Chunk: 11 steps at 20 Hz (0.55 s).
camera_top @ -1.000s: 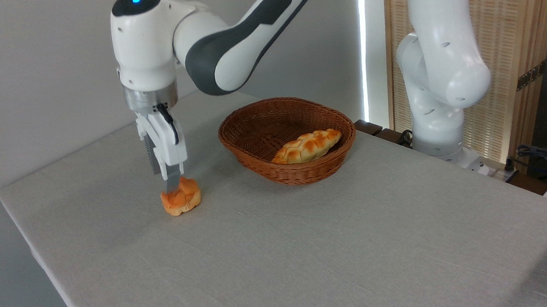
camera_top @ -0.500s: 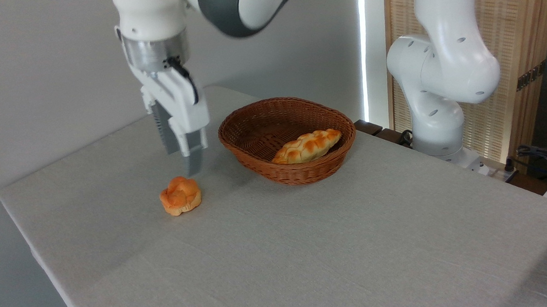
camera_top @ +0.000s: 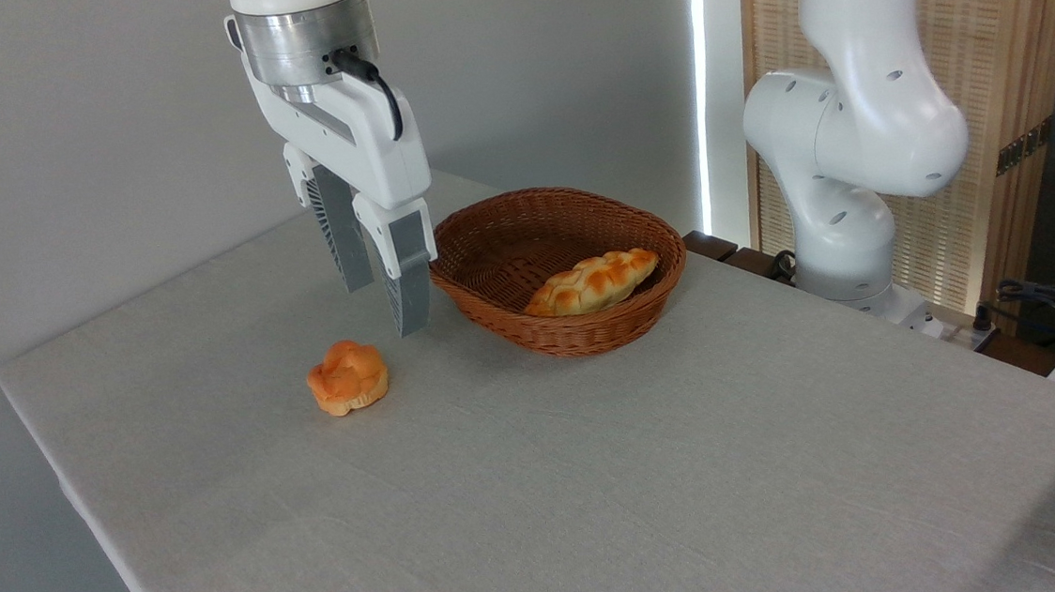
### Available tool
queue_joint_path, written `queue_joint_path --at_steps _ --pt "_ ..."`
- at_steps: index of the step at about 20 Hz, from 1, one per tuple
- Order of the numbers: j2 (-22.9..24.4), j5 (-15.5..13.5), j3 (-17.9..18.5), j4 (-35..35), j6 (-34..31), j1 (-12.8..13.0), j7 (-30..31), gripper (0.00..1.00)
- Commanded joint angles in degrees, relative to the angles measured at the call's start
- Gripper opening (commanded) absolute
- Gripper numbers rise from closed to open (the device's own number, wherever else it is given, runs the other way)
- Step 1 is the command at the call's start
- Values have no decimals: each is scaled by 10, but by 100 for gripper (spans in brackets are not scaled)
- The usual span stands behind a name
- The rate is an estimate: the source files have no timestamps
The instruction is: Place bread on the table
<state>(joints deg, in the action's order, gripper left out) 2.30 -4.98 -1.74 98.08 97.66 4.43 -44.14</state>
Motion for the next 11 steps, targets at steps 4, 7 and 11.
queue_joint_path --at_steps 4,7,11 --pt "-35 8 -17 -58 -48 -8 55 100" --pt "-35 8 -17 -58 -48 -7 56 100" --pt "-35 8 -16 -58 -47 -7 54 100"
